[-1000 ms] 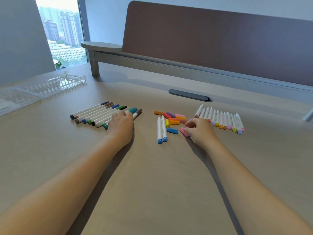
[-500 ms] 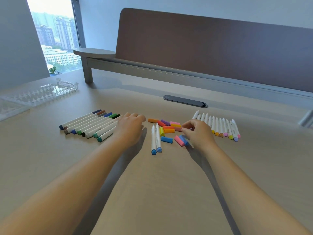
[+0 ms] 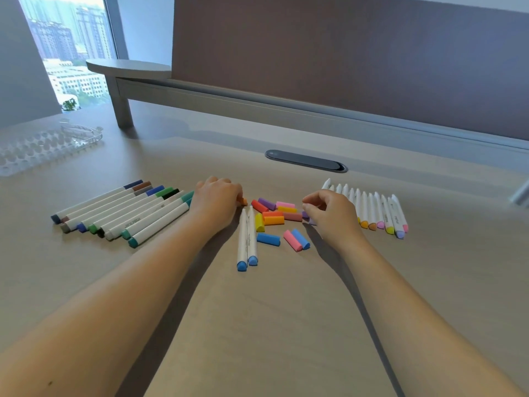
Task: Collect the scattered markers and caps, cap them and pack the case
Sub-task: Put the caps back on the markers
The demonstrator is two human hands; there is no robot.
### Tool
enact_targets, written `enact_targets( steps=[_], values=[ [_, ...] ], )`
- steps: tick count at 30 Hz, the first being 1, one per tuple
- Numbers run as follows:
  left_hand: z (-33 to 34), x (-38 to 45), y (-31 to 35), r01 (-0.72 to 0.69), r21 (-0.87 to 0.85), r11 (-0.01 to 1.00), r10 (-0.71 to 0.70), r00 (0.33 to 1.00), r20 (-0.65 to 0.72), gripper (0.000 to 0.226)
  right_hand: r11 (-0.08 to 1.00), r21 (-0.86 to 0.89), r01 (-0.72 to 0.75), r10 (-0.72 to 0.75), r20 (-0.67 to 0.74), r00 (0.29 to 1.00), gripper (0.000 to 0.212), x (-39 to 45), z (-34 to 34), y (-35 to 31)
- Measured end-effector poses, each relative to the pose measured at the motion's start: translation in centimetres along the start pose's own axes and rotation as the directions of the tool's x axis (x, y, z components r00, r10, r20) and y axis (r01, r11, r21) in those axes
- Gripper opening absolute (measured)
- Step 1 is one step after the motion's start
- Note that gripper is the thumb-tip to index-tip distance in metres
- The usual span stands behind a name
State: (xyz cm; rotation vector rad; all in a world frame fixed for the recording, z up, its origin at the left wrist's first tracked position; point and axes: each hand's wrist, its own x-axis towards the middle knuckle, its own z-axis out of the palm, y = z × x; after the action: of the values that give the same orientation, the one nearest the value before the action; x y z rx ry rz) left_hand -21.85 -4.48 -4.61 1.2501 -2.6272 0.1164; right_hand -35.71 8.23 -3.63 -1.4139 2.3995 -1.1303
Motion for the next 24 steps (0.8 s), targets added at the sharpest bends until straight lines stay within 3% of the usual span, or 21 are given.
enact_targets(
  steps=[6,12,17,24],
  values=[
    [-1.1,-1.5,-0.6,0.113,-0.154,0.982,-0.126,0.989,-0.075,0.022,1.0,0.02,-0.005,0.005,-0.009,1.0,0.022,-1.0,0.0,-0.4],
    [-3.7,-4.7,-0.9,0.142,-0.442,0.886,-0.149,0.989,0.019,0.029,0.999,0.001,0.036,-0.036,0.015,0.999,0.021,-2.5,1.1,-1.6],
    [-4.1,-6.9,-1.1,0.163,-0.424,0.891,-0.142,0.987,0.082,0.031,0.997,-0.021,0.072,-0.072,0.012,0.997,0.02,-3.4,1.5,-2.6],
    [-4.7,-6.5,0.4,0.15,-0.431,0.89,-0.109,0.987,0.118,0.03,0.999,-0.053,0.01,-0.012,-0.035,0.999,0.021,-3.6,-0.2,-1.1]
  ],
)
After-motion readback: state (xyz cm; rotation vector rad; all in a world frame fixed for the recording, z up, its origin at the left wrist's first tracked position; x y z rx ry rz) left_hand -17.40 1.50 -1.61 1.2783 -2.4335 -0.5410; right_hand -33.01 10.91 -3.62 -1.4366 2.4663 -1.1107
